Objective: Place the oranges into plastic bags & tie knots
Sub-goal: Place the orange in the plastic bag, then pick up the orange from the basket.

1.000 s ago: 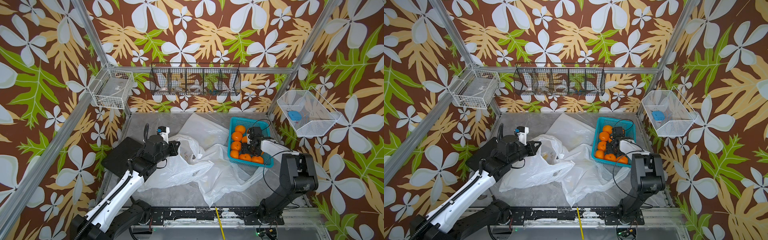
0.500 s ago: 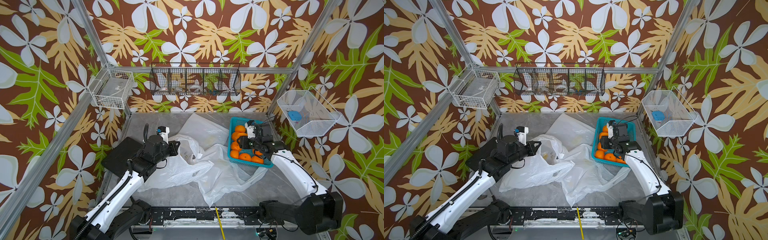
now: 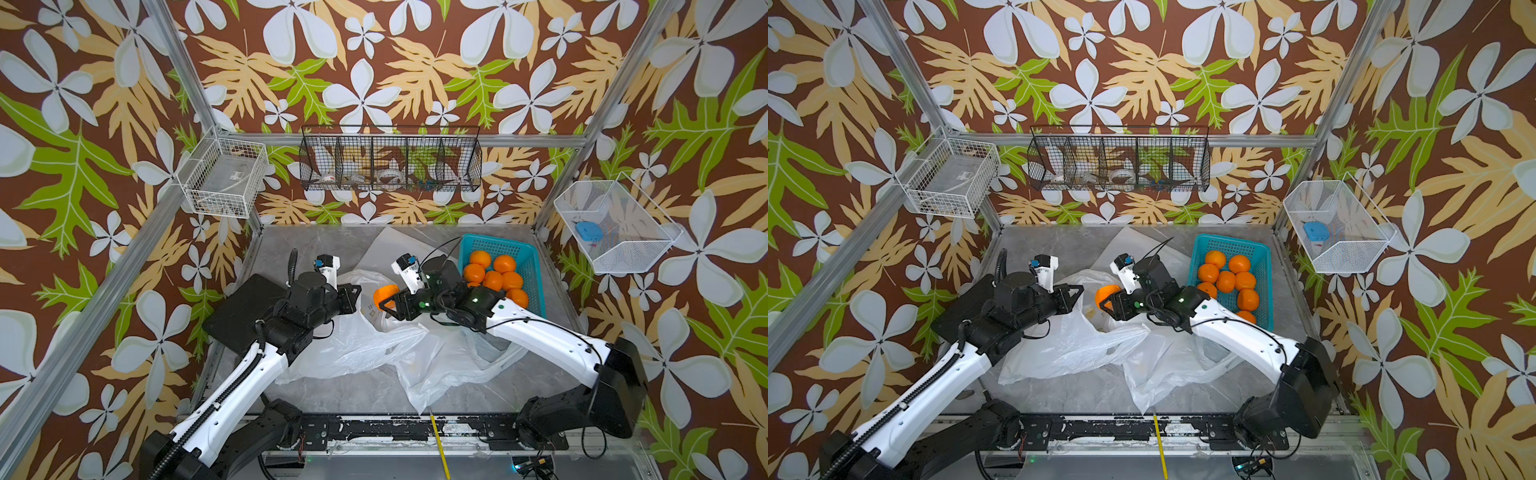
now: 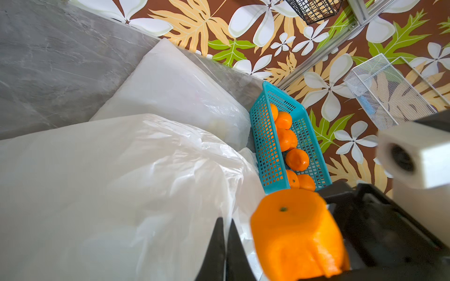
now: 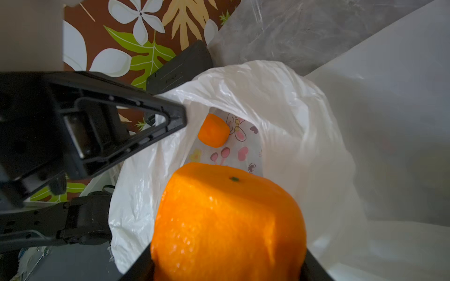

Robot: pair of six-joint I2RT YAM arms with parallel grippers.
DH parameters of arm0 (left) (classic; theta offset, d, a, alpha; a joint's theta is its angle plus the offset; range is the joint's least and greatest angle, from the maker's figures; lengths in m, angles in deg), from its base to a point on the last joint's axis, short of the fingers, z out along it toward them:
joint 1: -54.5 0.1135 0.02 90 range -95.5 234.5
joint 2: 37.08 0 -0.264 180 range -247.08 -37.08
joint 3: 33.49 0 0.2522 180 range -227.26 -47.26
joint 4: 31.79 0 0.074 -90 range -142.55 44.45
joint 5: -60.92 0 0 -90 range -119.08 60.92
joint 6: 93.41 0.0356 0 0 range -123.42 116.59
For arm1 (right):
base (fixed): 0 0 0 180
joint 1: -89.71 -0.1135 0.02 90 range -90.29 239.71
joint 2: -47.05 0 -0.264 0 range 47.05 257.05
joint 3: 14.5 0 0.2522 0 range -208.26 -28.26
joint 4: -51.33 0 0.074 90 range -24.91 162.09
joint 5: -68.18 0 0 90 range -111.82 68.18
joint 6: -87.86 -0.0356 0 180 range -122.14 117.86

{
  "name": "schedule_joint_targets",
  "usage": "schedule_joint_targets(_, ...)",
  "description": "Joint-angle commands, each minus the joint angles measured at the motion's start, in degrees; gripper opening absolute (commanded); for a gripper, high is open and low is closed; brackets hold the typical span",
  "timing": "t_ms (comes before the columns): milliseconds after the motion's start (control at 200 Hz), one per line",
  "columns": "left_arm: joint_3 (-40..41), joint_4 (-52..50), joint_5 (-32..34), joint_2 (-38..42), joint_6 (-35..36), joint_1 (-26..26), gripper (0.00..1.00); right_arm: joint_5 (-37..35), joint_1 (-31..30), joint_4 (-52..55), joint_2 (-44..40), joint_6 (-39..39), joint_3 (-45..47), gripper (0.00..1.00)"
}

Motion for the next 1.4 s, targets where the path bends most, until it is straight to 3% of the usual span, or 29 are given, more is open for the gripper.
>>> schedule_joint_targets(0,-0.03,0.46,1.03,0.42,-0.19,0.10,0.00,1.03,-1.00,-5.89,5.45,-3.34,-1.13,0.57)
schedule_joint_targets(185,-0.12,0.17,1.73,0.22,-0.42,0.05,0.00,6.71,-2.15,-8.45,12.58,-4.48,-4.56,0.69)
schedule_joint_targets(280,0.14,0.38,1.97,0.15,-0.57,0.08,0.00,1.90,-1.82,-5.83,8.04,-2.21,-3.22,0.83)
schedule_joint_targets(445,0.23,1.06,2.35,-0.16,-0.72,0.10,0.00,-2.00,1.64,-0.65,-2.75,-0.31,1.49,0.84)
schedule_joint_targets(626,0.14,1.35,2.53,-0.47,-0.61,0.10,0.00,-7.57,9.35,5.60,-14.57,2.70,7.67,0.87)
schedule_joint_targets(781,0.12,1.23,2.61,-0.45,-0.48,0.10,0.00,-14.32,22.35,12.11,-18.16,7.54,10.43,0.92)
schedule_joint_targets(951,0.05,0.88,2.47,-0.14,-0.43,0.10,0.00,-17.36,35.70,13.27,-11.39,11.54,10.52,0.93)
schedule_joint_targets(1086,-0.03,-0.10,3.17,0.58,-0.18,0.07,0.00,-20.47,42.47,12.27,-2.75,11.89,7.25,0.93)
schedule_joint_targets(1196,-0.03,-0.58,3.64,1.24,-0.08,0.09,0.00,-20.43,45.78,11.05,3.81,10.93,4.68,0.88)
schedule_joint_targets(1321,-0.39,-1.50,4.18,1.68,0.31,0.10,0.00,-20.16,46.15,9.85,9.74,10.68,2.13,0.88)
schedule_joint_targets(1396,-0.77,-2.07,4.67,1.69,0.61,0.05,0.00,-20.99,46.50,10.07,12.90,10.14,0.73,0.83)
